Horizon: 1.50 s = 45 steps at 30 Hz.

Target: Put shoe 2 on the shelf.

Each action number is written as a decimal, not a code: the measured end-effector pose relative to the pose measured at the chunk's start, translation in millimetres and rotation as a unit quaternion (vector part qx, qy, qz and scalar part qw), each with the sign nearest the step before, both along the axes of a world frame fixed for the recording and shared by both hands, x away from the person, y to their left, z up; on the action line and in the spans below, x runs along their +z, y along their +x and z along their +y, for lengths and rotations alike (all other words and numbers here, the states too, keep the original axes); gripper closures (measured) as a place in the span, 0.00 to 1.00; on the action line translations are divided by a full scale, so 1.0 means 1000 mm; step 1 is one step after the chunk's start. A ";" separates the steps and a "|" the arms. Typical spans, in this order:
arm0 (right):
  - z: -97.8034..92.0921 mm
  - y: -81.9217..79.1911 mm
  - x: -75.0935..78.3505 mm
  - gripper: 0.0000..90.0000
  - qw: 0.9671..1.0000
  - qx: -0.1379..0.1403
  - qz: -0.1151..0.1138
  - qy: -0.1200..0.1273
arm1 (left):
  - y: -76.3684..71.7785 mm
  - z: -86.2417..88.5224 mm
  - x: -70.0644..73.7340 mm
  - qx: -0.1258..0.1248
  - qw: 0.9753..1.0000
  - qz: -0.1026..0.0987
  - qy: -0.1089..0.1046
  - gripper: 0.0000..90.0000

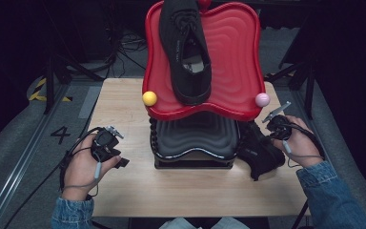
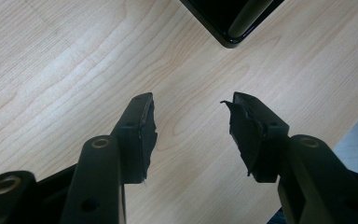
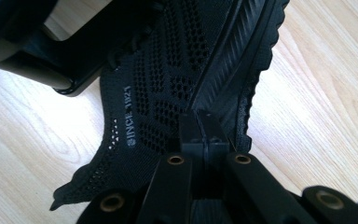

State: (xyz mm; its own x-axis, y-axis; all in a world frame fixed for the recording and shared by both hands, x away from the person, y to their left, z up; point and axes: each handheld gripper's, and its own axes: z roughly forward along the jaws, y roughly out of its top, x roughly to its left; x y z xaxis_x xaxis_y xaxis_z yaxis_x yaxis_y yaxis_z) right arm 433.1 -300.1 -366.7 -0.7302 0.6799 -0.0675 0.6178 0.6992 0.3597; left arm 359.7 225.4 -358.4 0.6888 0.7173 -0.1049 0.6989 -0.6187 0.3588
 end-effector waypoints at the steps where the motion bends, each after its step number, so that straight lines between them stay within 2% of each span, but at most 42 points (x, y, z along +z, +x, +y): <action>1: 0.000 0.001 0.001 1.00 1.000 -0.001 -0.001 -0.006 | 0.000 0.000 0.000 0.000 1.000 0.000 0.000 0.56; 4: -0.003 0.003 0.005 1.00 0.999 -0.017 -0.021 -0.034 | -0.001 0.001 0.001 0.002 1.000 -0.001 -0.004 0.56; 6: -0.007 0.006 0.006 1.00 0.998 -0.025 -0.028 -0.042 | -0.001 0.001 0.000 0.000 1.000 0.000 -0.001 0.56; 9: -0.018 0.012 0.007 1.00 0.997 -0.044 -0.034 -0.050 | 0.000 0.000 -0.002 -0.001 1.000 0.004 -0.001 0.56; 12: -0.031 0.021 0.006 1.00 0.995 -0.072 -0.026 -0.060 | 0.000 -0.002 -0.002 0.000 1.000 0.006 -0.002 0.56; 13: -0.039 0.024 0.007 1.00 0.995 -0.076 -0.018 -0.059 | 0.001 -0.002 -0.002 -0.003 1.000 0.003 -0.002 0.56; 16: -0.052 0.024 0.018 1.00 0.994 -0.090 -0.029 -0.048 | 0.002 -0.003 -0.004 -0.005 1.000 0.008 -0.001 0.56; 18: -0.058 0.018 0.033 0.99 0.994 -0.093 -0.046 -0.039 | 0.003 -0.004 -0.005 -0.008 1.000 0.005 0.004 0.56; 19: -0.058 0.018 0.033 0.99 0.994 -0.093 -0.046 -0.039 | 0.003 -0.004 -0.005 -0.008 1.000 0.005 0.004 0.56; 20: -0.060 0.014 0.039 0.98 0.994 -0.091 -0.050 -0.032 | 0.003 -0.005 -0.006 -0.006 1.000 0.013 -0.001 0.56; 22: -0.061 0.008 0.046 0.97 0.994 -0.090 -0.050 -0.021 | 0.003 -0.006 -0.006 -0.011 1.000 0.011 0.000 0.56; 24: -0.062 0.003 0.047 0.94 0.995 -0.086 -0.041 -0.028 | 0.003 -0.006 -0.006 -0.011 1.000 0.011 -0.001 0.56; 27: -0.064 -0.001 0.046 0.87 0.996 -0.075 -0.029 -0.025 | 0.002 -0.005 -0.006 -0.009 1.000 0.010 -0.002 0.56; 29: -0.067 -0.003 0.044 0.84 0.996 -0.070 -0.025 -0.041 | 0.002 -0.004 -0.006 -0.006 1.000 0.013 -0.004 0.56; 31: -0.070 -0.003 0.038 0.85 0.996 -0.066 -0.016 -0.054 | 0.002 -0.005 -0.007 -0.004 1.000 0.015 -0.002 0.57; 32: -0.072 -0.001 0.032 0.85 0.996 -0.061 -0.003 -0.058 | 0.003 -0.005 -0.008 -0.005 1.000 0.014 -0.001 0.57; 33: -0.072 -0.001 0.032 0.85 0.996 -0.061 -0.003 -0.058 | 0.003 -0.005 -0.008 -0.005 1.000 0.014 -0.001 0.57; 34: -0.072 0.000 0.029 0.87 0.997 -0.056 0.003 -0.061 | 0.004 -0.005 -0.008 -0.007 1.000 0.014 -0.001 0.57; 35: -0.072 0.001 0.025 0.93 0.997 -0.052 0.010 -0.061 | 0.004 -0.005 -0.009 -0.006 1.000 0.014 -0.002 0.57; 36: -0.071 0.002 0.024 0.96 0.997 -0.053 0.012 -0.063 | 0.004 -0.005 -0.009 -0.005 1.000 0.014 -0.002 0.57; 39: -0.065 -0.001 0.025 0.98 0.996 -0.060 0.018 -0.059 | 0.004 -0.004 -0.009 -0.003 1.000 0.015 -0.003 0.57; 40: -0.062 -0.002 0.026 0.98 0.997 -0.055 0.024 -0.054 | 0.004 -0.004 -0.008 -0.002 1.000 0.016 -0.003 0.57; 41: -0.056 -0.006 0.027 0.98 0.998 -0.045 0.030 -0.031 | 0.004 -0.003 -0.008 -0.002 1.000 0.017 -0.003 0.57; 43: -0.044 -0.015 0.027 0.98 0.999 -0.026 0.037 -0.003 | 0.004 -0.003 -0.009 -0.005 1.000 0.016 -0.003 0.57; 45: -0.031 -0.025 0.026 0.98 0.999 -0.006 0.045 0.013 | 0.004 -0.002 -0.009 -0.004 1.000 0.016 -0.005 0.57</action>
